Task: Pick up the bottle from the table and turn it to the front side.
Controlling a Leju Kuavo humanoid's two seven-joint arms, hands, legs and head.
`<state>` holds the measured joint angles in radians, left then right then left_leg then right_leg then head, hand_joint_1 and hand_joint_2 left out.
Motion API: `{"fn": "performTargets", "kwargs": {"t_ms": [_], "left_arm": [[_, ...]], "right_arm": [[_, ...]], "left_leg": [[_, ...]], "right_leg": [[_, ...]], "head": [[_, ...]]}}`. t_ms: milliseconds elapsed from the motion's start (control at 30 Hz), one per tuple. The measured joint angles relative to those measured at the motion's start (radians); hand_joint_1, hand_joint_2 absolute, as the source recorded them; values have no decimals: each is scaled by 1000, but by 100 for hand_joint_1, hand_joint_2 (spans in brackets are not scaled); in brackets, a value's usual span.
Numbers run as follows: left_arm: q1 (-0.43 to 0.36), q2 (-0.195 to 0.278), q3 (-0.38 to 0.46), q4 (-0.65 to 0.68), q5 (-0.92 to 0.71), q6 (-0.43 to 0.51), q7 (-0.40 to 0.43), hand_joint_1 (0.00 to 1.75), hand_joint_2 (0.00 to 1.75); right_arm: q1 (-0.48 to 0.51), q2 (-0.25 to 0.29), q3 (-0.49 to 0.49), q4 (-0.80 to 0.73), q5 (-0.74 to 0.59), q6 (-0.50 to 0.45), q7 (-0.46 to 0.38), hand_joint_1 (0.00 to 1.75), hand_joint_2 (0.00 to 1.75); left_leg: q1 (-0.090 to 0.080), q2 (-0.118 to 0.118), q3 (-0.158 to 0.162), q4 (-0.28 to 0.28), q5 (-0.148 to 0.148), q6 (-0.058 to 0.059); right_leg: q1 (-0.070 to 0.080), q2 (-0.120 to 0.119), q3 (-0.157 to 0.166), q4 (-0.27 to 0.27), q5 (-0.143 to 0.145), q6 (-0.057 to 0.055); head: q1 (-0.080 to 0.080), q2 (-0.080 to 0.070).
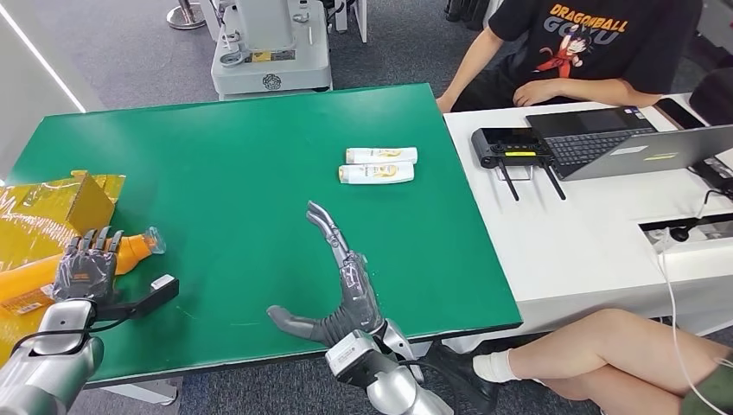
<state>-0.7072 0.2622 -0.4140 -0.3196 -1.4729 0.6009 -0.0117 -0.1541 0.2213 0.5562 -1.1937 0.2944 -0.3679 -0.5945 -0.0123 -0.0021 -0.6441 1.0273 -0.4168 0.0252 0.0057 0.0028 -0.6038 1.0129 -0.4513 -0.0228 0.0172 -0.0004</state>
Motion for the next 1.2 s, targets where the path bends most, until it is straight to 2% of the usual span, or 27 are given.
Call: {"fn": "performTargets", "kwargs": {"t_ms": [167,300,500,600,667,800,933,1067,1133,1200], "left_arm": [[28,-17,30,-33,0,83,-28,0,175],[85,-34,91,-181,1,92,-112,0,175],[170,-113,295,-494,71,98,-427,0,175],[203,-184,393,-642,227,98,-617,0,175],[230,-229,423,-744,353,98,-671,0,175],[276,-303,405,-949,589,99,-684,0,175],[308,-351,347,-1100,770,100,-687,0,175],[344,-373,252,-1196,1149,92,-688,0,175],[370,-380,193,-1224,1348,34,-688,0,175],[393,-393,162,-1237,1462,-55,-688,0,175]], "right_arm": [[0,0,0,5,-9,-6,-5,0,175],[0,0,0,7,-19,-12,-11,0,175],[0,0,-1,7,-17,-18,-11,0,175],[3,0,-2,4,-13,-18,-4,0,175],[4,0,-3,0,-11,-18,0,0,175],[4,0,-7,-6,-9,-19,4,0,175],[4,1,-8,-12,-19,-25,1,0,175],[11,0,-8,-28,-48,-49,-13,0,175],[17,0,-8,-40,-60,-57,-21,0,175],[22,-1,-7,-50,-68,-62,-27,0,175]], "left_leg": [[0,0,0,0,0,0],[0,0,0,0,0,0],[0,0,0,0,0,0],[0,0,0,0,0,0],[0,0,0,0,-1,0],[0,0,0,0,-1,0],[0,-1,0,0,-1,0],[0,-1,0,0,-2,0],[0,-2,0,0,-2,0],[0,-2,0,0,-2,0]], "right_leg": [[0,0,0,0,0,0],[0,0,0,0,0,0],[0,0,0,-1,0,0],[0,0,0,-1,0,0],[0,0,0,-1,0,0],[0,0,0,-1,0,1],[0,-1,1,-1,0,1],[0,-1,1,-1,0,1],[0,-1,1,-1,-1,1],[0,-2,1,-1,-1,1]], "head": [[0,0],[0,0],[0,0],[0,0],[0,0],[0,0],[0,0],[0,0],[0,0],[0,0]]}}
